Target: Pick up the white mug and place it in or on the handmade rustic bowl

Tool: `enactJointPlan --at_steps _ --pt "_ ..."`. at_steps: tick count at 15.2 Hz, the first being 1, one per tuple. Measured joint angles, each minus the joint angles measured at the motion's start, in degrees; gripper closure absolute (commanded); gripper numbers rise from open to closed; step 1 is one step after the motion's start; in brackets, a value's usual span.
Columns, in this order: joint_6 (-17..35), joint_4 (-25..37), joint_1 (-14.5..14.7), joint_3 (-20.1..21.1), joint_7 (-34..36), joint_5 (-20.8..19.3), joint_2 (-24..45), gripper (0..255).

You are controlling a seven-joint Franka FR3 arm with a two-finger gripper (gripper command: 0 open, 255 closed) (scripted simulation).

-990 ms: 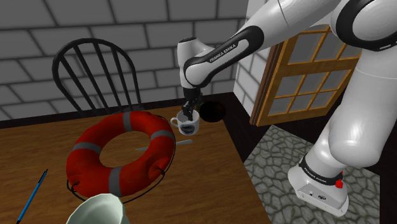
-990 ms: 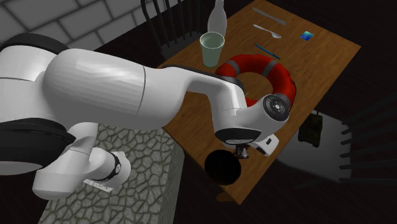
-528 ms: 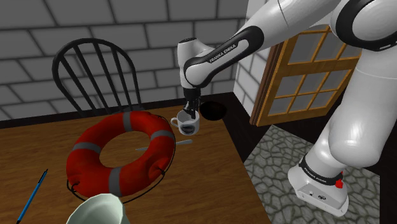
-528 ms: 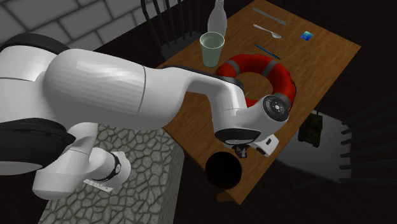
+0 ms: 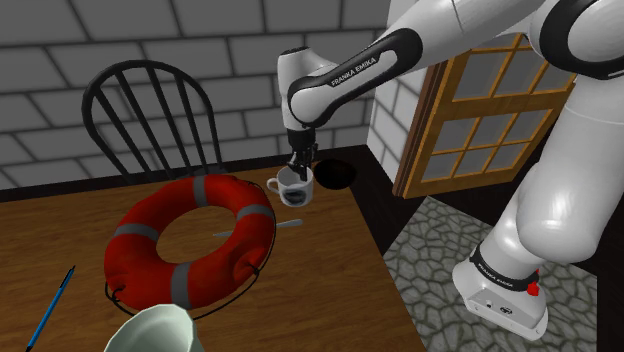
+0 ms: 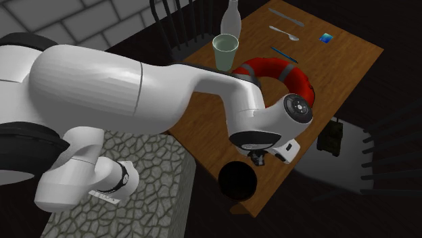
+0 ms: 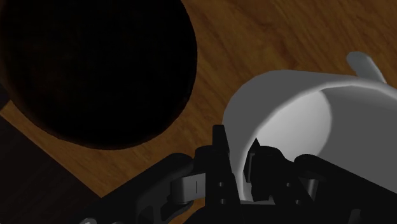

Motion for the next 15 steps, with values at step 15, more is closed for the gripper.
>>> enactJointPlan --at_steps 15 --pt "-10.7 6.4 -0.2 0.0 -0.1 0.7 -4.4 255"
